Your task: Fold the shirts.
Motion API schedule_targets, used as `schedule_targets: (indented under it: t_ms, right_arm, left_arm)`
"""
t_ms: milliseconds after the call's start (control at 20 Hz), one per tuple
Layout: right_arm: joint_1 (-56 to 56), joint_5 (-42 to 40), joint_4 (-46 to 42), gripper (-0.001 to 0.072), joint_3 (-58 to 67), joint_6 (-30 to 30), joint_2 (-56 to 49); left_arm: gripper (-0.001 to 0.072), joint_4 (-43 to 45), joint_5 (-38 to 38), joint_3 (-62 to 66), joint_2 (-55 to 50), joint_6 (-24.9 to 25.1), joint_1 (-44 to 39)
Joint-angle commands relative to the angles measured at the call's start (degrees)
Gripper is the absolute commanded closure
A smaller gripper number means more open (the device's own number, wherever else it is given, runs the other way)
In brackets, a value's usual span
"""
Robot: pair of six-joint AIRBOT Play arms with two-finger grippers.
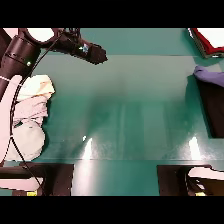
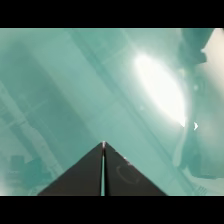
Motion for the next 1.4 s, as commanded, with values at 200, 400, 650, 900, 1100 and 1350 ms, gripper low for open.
schedule_targets:
  t_ms: [200, 400, 650, 900, 1100, 1350]
  right_arm:
    - [-1.6, 6.4, -4.6, 0.0697, 9.9, 2.5, 4.2]
    - [-2.1, 12.1, -17.9, 0.0696, 9.8, 5.3, 7.1]
    - [-2.1, 24.7, -32.0, 0.0688, 9.8, 9.5, 7.1]
    - [-2.1, 32.1, -46.3, 0.0079, 9.8, 13.5, 7.2]
    - [-0.6, 34.5, -45.5, 0.0083, 9.8, 16.9, 7.5]
    - [9.1, 36.9, -29.9, 0.0196, 9.8, 17.3, 7.5]
  left_arm:
    - [0.0684, 1.1, -0.8, 0.0, 0.0, 0.0, -0.2]
    - [0.0683, 1.5, -1.2, 0.0, 0.0, 0.1, -0.2]
    - [0.0683, 1.6, -2.9, 0.0, 0.0, 1.6, -0.2]
    - [0.0683, 1.5, -3.2, 0.0, 0.0, 1.6, -0.2]
    - [0.0683, 1.5, -3.3, 0.0, 0.0, 1.6, -0.2]
    - [0.0683, 0.7, -5.4, 0.0, 0.0, 1.2, -0.2]
